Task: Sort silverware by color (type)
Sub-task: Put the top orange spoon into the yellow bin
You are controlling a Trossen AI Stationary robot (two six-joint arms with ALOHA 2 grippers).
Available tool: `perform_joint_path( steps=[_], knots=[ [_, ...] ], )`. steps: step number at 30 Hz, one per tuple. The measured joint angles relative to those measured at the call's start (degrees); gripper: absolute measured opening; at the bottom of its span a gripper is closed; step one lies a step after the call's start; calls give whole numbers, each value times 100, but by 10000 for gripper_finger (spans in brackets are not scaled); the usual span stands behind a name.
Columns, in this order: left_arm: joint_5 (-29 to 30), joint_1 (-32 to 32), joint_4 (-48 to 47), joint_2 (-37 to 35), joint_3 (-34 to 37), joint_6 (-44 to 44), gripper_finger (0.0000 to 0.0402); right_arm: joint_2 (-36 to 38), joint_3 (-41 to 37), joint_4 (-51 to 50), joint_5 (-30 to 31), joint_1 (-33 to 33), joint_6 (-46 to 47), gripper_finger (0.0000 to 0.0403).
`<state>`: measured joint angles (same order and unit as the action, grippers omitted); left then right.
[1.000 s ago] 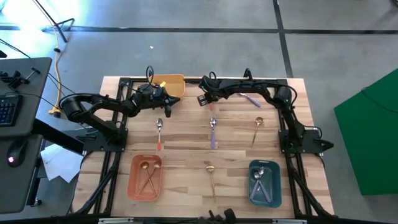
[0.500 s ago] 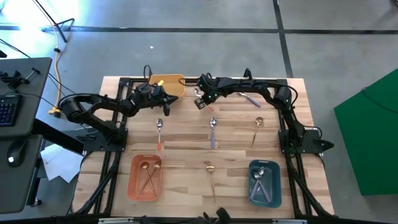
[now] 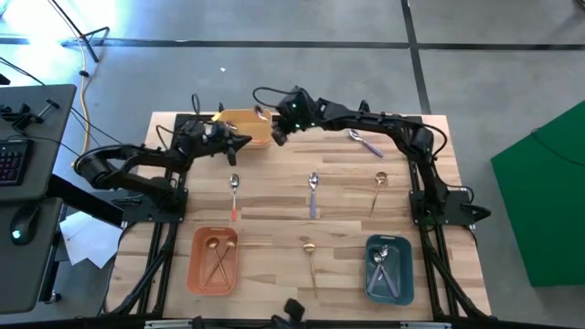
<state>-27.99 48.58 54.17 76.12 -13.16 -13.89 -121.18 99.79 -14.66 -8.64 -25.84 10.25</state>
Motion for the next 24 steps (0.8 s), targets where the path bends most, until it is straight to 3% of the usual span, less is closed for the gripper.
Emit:
perform_joint_path(
  steps=[10, 17, 24],
  knots=[
    [-42, 106, 314, -475, 334, 86, 0, -715, 1671, -74, 86, 33, -455, 1],
    [-49, 80, 287, -626, 428, 238, 0, -1853, 3537, -1172, -75, 55, -687, 1],
    [-98, 5, 282, -699, 492, 399, 0, -1885, 3056, -827, -138, -42, -379, 1]
  ],
)
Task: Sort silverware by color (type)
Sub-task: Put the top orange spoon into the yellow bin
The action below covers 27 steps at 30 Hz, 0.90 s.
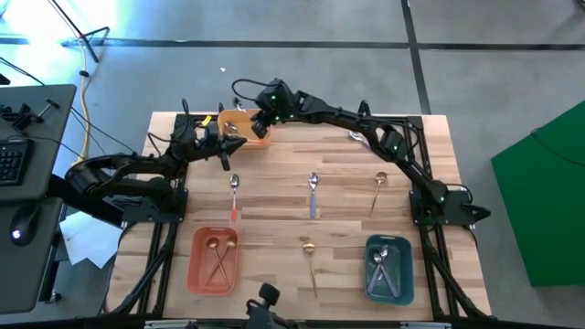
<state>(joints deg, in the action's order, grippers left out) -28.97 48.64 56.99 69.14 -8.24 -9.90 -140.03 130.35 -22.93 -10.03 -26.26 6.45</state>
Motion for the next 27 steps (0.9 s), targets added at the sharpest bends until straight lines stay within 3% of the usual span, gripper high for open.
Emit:
perform_joint_path(
  steps=[13, 27],
  knots=[
    [52, -157, -13, 12, 8, 103, 0, -337, -36, 134, 654, 76, 271, 0],
    [79, -180, -15, 12, 6, 113, 0, -613, -36, 185, 641, 78, 531, 0]
  ],
)
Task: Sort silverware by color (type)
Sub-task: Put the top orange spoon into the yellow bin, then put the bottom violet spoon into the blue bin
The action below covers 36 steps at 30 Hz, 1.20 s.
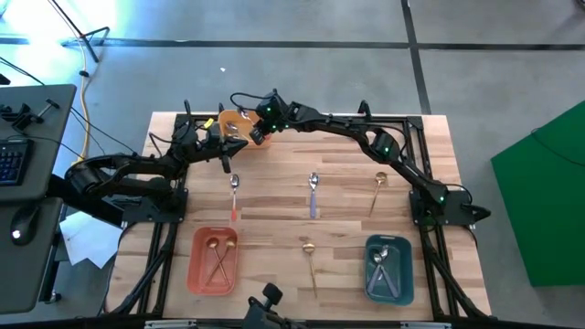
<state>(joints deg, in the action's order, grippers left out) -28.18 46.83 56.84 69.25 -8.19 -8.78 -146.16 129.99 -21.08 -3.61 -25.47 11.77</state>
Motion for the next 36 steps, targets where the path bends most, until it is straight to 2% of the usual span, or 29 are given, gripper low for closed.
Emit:
perform_joint_path(
  steps=[8, 18, 23, 27, 30, 33, 36],
  knots=[
    [4, 0, 0, 0, 0, 0, 0, -143, 2, 45, -123, -2, 153, 2],
    [11, 0, -4, 0, -4, 0, 0, -226, 9, 188, -197, -2, 278, 27],
    [11, 0, -6, 0, -4, -2, 0, -230, 14, 370, -205, -2, 278, 56],
    [11, 0, -4, 0, -4, -2, 0, -247, 231, 254, -534, -2, 124, 77],
    [9, 0, -6, 0, -4, -2, 0, -111, 258, 347, -351, 53, -184, 61],
    [9, 0, -11, 0, -4, -2, 0, 167, 260, 362, 0, 132, -567, 15],
    [9, 0, -15, 0, -4, -2, 0, 378, 193, 607, 306, 232, -739, 11]
  ],
)
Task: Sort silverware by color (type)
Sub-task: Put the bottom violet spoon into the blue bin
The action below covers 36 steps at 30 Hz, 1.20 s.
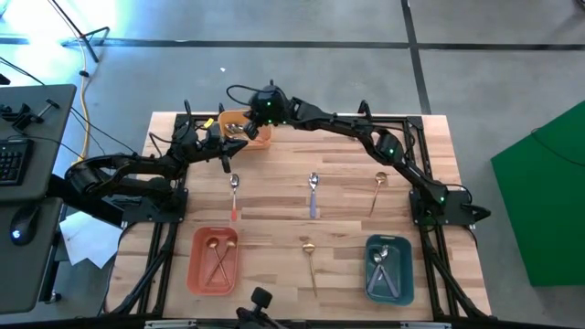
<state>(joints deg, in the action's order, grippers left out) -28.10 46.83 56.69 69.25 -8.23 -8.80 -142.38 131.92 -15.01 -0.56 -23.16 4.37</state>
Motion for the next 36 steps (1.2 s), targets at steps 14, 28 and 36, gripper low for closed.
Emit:
perform_joint_path(
  steps=[14, 28, 36],
  knots=[
    [-6, -2, -46, 2, 0, 2, 0, 740, -2461, 2515, 23, 383, 116, 0],
    [-3, -37, -131, 2, 0, -15, 0, 4304, -6814, 2635, 608, 686, 616, 0],
    [13, -327, -162, 2, 0, 52, 0, 5536, -7977, 610, 605, 855, 1227, 25]
  ],
)
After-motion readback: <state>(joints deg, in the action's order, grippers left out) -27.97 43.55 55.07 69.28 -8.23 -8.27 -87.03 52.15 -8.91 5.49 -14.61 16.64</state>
